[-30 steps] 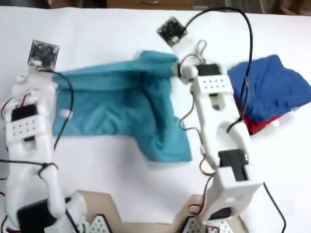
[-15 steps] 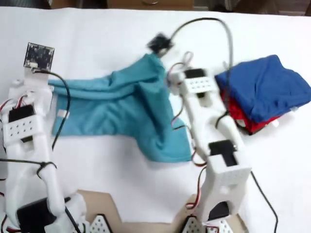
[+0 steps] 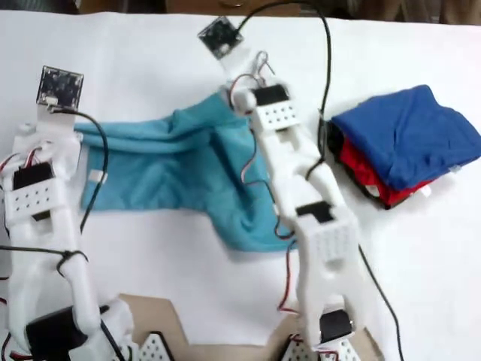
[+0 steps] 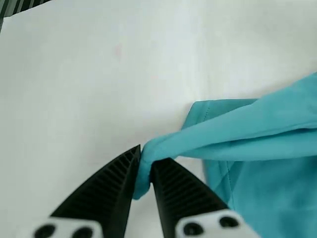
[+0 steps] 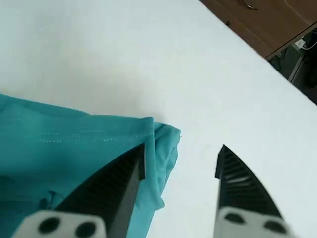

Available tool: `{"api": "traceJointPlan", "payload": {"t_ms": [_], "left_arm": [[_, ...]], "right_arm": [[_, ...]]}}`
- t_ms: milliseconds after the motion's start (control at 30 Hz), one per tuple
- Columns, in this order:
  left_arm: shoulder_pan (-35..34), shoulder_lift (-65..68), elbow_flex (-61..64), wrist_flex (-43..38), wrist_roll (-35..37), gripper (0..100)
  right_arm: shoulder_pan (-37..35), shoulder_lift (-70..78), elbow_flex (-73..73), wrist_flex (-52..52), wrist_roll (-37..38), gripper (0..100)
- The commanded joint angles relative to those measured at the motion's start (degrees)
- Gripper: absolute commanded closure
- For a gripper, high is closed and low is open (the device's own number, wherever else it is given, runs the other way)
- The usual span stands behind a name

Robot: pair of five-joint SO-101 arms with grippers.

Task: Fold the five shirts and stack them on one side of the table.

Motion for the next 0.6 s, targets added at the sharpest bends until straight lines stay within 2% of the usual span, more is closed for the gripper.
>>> {"api": "traceJointPlan", "payload": {"t_ms": [0, 267, 567], "left_arm": [[-0.53, -0.70, -1.27, 0.18, -0.18, 98], [-0.44, -0.79, -1.54, 1.05, -0.18, 98], [-0.44, -0.79, -1.63, 0.97, -0.18, 98]], "right_arm": [[-0.84, 9.63, -15.30, 3.56, -0.44, 77.9], [-1.10, 25.54, -35.25, 10.59, -0.53, 77.7], [-1.19, 30.11, -37.63, 10.77, -0.09, 79.8]]}}
